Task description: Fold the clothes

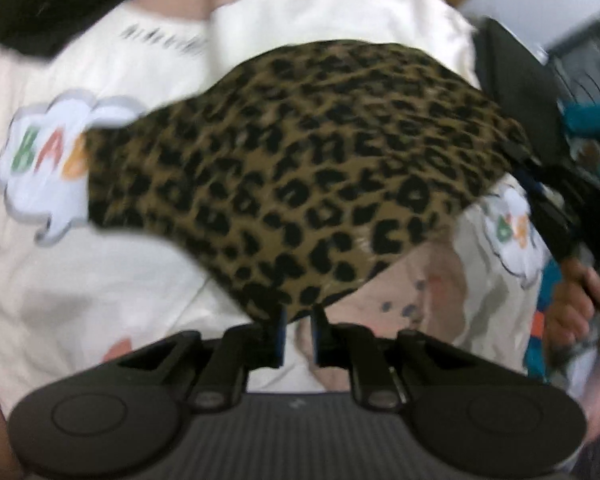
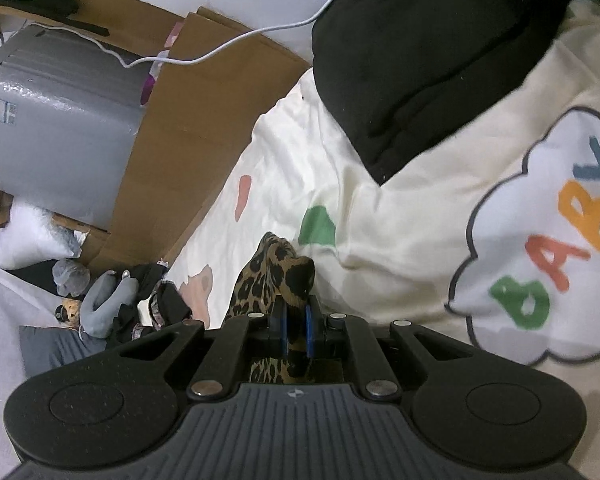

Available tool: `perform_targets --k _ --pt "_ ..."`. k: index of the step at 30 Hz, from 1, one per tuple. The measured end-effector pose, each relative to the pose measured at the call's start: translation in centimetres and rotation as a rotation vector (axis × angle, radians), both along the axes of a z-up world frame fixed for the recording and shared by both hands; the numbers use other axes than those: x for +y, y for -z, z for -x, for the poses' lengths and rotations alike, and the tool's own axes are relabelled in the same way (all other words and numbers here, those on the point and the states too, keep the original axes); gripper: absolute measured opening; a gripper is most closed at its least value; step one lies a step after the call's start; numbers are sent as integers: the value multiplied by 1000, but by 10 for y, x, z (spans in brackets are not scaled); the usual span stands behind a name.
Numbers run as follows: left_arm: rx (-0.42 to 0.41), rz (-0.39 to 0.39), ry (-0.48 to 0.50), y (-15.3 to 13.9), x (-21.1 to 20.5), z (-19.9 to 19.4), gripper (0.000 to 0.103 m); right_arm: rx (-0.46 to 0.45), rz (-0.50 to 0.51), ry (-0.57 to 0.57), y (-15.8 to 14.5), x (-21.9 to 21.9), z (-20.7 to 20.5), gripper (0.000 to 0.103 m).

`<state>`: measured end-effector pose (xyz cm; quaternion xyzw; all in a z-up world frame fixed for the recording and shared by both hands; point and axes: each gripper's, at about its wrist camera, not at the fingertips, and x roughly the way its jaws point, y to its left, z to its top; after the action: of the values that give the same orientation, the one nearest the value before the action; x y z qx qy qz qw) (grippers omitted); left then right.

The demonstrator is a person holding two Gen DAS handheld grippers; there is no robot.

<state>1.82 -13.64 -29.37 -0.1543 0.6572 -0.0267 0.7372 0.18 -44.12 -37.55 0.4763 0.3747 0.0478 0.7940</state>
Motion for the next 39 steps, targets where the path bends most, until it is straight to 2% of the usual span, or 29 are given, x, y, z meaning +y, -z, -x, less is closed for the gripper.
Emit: perform_targets --k 4,5,8,11,12,13,15,19,22,26,27,28,35,39 --pt "-8 36 104 -20 -11 -8 23 37 2 15 3 -9 -6 7" --pt "-30 32 134 -26 -10 -10 28 42 -3 22 4 -12 -6 7" --pt "-94 -11 204 -36 -1 -21 31 36 -16 31 11 -15 -4 8" --pt "-124 -29 243 -37 4 -45 31 21 -10 35 15 -13 2 22" --pt "-134 -47 271 -38 5 -53 31 14 -21 41 17 -13 6 35" --pt "-147 -66 301 -39 6 -60 31 7 -34 49 20 -13 9 43" --pt "-171 -98 342 -41 8 -72 32 11 -54 60 26 -11 14 45" --pt "-198 -139 394 -48 9 -93 32 47 -90 47 41 -4 22 45" --pt "-216 -150 437 -51 8 -105 38 67 -112 26 49 8 28 44" --pt "-249 -175 536 -57 3 -121 42 84 -143 2 60 24 33 41" --pt "-254 -180 544 -53 1 -125 42 89 -149 -2 62 28 34 35" --pt "-259 -186 551 -49 -1 -130 43 92 -154 -3 64 31 35 34" --pt "-280 -232 577 -25 -1 -161 48 102 -168 -27 73 49 38 35" --pt "-257 -212 578 -9 2 -176 48 98 -178 -18 74 51 39 9"
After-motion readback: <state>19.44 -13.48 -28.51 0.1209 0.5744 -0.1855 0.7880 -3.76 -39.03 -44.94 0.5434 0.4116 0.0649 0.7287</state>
